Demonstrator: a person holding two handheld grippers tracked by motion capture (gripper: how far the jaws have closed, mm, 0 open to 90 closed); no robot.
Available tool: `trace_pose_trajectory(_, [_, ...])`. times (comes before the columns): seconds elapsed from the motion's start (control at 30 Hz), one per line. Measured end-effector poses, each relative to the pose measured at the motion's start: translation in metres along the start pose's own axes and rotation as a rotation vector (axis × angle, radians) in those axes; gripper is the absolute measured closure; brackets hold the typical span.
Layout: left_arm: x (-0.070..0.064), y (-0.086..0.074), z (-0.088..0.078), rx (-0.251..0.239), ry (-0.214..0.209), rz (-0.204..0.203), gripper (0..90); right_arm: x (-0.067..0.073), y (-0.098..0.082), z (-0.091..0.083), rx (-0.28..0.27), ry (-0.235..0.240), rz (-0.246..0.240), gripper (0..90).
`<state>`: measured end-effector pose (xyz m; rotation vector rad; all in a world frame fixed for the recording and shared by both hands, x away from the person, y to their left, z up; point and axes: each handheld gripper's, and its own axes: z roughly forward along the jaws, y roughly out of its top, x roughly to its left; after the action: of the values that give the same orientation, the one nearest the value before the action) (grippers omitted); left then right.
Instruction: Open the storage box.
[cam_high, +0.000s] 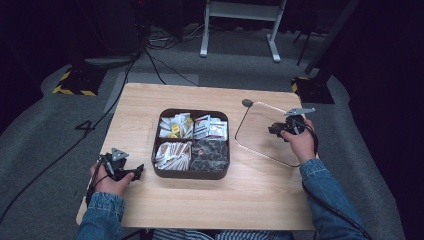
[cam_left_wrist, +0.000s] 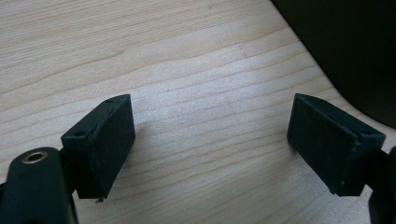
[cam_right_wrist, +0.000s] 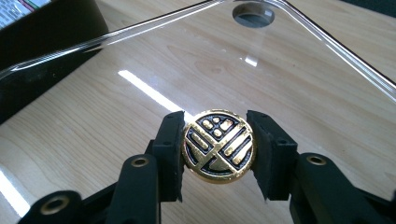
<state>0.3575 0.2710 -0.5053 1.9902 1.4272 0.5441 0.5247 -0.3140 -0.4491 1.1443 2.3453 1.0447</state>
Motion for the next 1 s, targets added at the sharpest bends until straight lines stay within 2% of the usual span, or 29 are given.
trace_pose_trajectory(0.3, [0.0, 0.0, 0.0, 0.0, -0.001, 0.0, 15.5, 0.0, -0.017, 0.011, 0.022, 0.009, 0.023, 58.9])
trace_pose_trajectory(0.53, [0.0, 0.0, 0.0, -0.001, -0.001, -0.001, 15.5, 0.003, -0.027, 0.018, 0.033, 0.016, 0.022, 58.9])
trace_pose_trajectory(0.77, [0.0, 0.0, 0.0, 0.001, 0.0, -0.002, 15.5, 0.005, -0.033, 0.023, 0.041, 0.017, 0.015, 58.9])
trace_pose_trajectory(1.0, [0.0, 0.0, 0.0, 0.001, 0.0, -0.001, 15.5, 0.007, -0.035, 0.022, 0.027, 0.006, 0.02, 58.6])
